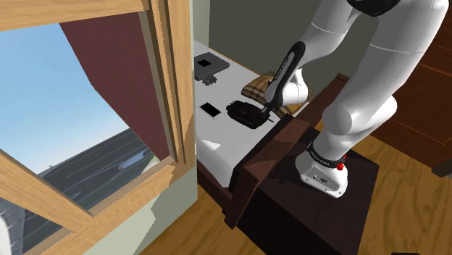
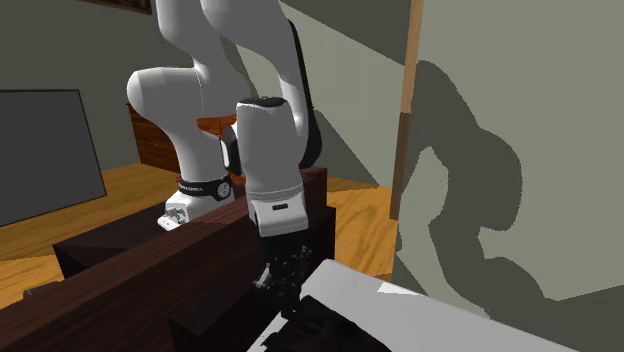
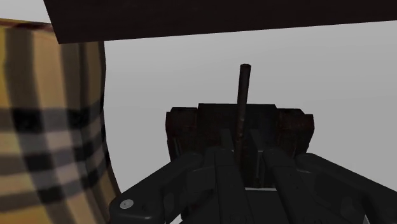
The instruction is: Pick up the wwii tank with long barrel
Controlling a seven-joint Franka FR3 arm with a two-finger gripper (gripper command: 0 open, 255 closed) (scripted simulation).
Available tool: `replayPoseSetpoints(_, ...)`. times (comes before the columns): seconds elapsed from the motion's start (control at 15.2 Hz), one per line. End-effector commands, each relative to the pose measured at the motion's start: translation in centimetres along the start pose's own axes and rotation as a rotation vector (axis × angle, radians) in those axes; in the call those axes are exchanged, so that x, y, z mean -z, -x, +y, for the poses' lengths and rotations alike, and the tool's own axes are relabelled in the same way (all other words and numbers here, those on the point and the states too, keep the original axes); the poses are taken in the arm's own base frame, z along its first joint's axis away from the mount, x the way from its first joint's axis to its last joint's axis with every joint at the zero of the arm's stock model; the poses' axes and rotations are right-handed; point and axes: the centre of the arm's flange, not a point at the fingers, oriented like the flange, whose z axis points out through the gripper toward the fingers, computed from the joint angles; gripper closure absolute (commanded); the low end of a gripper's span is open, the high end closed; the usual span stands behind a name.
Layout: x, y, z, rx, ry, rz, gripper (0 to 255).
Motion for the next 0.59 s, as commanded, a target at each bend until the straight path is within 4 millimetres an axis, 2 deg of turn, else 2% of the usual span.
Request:
replayPoseSetpoints(0.0, 1.2, -0.1, 0.0, 0.0, 0.0, 0.0, 255)
replayPoseSetpoints(0.4, 4.3, -0.6, 0.2, 0.0, 0.0, 0.0, 255)
replayPoseSetpoints(0.53, 4.4, -0.6, 0.2, 0.0, 0.0, 0.0, 255)
